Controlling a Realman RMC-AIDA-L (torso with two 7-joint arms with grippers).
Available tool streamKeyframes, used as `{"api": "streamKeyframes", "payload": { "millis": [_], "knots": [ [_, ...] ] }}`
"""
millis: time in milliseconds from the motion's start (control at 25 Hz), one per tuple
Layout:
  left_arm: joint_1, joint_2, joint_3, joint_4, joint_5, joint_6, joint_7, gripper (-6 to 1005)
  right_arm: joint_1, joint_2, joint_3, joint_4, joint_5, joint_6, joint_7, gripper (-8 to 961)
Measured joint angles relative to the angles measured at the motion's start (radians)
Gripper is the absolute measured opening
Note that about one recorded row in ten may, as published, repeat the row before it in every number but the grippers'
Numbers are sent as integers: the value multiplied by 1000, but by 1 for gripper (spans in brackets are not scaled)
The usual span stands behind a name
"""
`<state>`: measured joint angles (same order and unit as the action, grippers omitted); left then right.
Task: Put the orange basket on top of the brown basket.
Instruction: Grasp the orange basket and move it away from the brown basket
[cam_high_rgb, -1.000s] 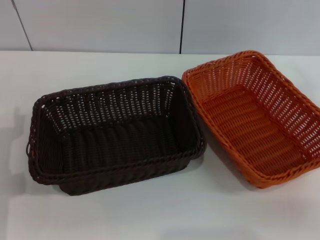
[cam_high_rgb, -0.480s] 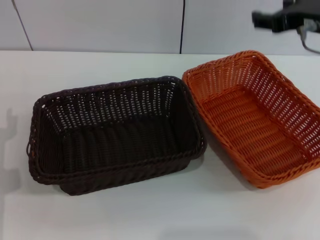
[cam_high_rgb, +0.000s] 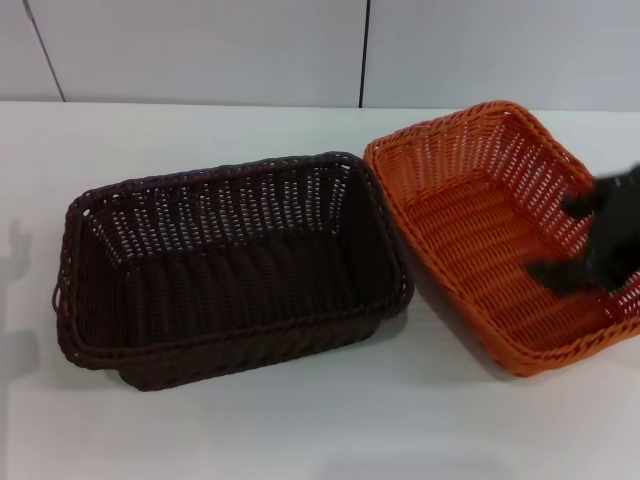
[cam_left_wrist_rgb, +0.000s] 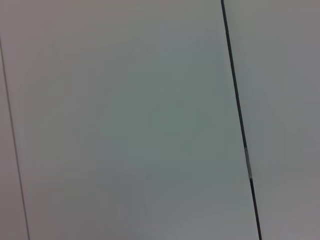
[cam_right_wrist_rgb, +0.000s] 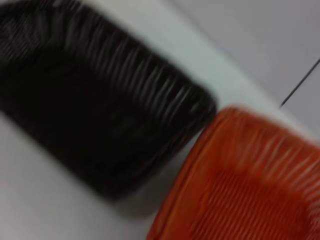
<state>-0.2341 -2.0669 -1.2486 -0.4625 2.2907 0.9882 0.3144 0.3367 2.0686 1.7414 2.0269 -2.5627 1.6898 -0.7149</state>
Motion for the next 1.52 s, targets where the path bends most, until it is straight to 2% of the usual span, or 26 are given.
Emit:
{"api": "streamKeyframes", "payload": {
  "millis": [280, 560, 720, 1000, 1040, 1360, 1520],
  "knots": [
    [-13, -2, 0, 6, -30, -33, 0, 730, -24, -4, -21, 0, -20, 108, -75, 730],
    [-21, -5, 6, 6, -54, -48, 0, 730, -44, -30, -94, -7, -59, 133, -77, 730],
    [-21, -6, 12, 7, -55, -50, 0, 730, -40, -37, -99, -69, -84, 124, -101, 731],
    [-11, -6, 14, 7, -56, -53, 0, 729, 0, 4, -97, -233, -196, 41, -156, 732],
    [-11, -6, 14, 7, -56, -53, 0, 729, 16, 5, -101, -274, -201, 19, -156, 732],
    [-9, -5, 14, 10, -56, -53, 0, 727, 58, 6, -96, -336, -228, -34, -108, 733],
    [-13, -4, 14, 18, -56, -53, 0, 726, 67, 5, -100, -370, -229, -53, -100, 646]
  ]
}}
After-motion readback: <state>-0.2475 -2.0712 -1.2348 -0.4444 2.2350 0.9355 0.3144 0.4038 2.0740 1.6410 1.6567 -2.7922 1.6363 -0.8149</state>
